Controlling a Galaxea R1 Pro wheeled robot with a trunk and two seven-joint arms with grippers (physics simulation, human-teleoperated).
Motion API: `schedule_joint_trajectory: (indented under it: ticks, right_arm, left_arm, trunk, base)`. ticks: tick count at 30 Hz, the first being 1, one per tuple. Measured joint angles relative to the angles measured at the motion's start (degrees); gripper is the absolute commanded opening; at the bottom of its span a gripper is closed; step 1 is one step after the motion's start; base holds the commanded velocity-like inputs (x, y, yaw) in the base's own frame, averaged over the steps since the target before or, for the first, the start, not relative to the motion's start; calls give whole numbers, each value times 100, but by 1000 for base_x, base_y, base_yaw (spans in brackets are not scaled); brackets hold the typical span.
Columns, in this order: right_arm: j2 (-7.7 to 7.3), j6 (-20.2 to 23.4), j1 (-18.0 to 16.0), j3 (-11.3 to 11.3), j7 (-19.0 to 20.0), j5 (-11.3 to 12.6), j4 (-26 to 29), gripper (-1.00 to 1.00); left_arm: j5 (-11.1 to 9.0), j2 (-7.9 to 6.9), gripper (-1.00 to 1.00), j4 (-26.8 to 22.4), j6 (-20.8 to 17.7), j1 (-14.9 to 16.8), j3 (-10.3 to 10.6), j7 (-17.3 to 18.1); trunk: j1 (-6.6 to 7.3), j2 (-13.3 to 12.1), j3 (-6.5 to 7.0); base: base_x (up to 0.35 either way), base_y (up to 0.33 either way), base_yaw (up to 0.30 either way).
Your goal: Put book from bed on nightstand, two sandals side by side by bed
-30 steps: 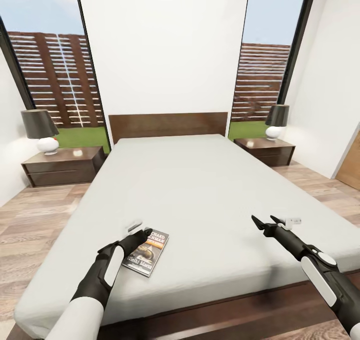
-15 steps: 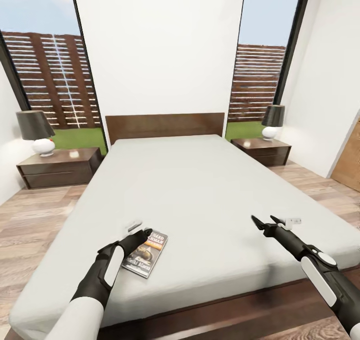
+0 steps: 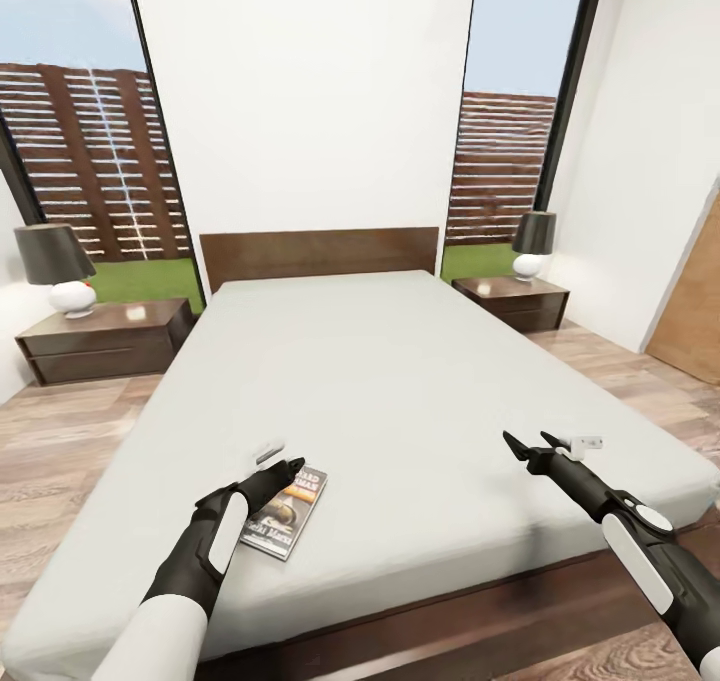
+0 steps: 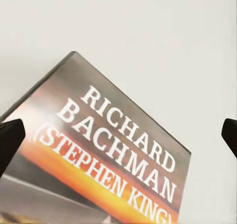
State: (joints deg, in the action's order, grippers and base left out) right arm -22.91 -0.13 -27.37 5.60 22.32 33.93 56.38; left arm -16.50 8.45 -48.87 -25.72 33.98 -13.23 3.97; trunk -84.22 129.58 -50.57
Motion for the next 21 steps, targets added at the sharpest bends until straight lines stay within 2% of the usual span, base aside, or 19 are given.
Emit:
schedule_joint_trajectory:
  ticks: [9, 15, 21]
  right_arm:
    - [0, 4, -1, 2, 1, 2, -2, 100]
    - [-1, 4, 0, 1, 0, 1, 0, 100]
    - [3, 5, -1, -1, 1, -1, -2, 100]
  left_arm:
    - [-1, -1, 100, -2, -3, -1, 0, 0]
    - [1, 0, 100, 0, -3, 0, 1, 0]
    - [-1, -1, 100, -2, -4, -1, 0, 0]
  trunk:
    - [0, 0, 10]
    - [0, 0, 25]
    - [0, 0, 31]
  base:
    - [0, 0, -34]
    - [0, 0, -162]
    - [0, 0, -44]
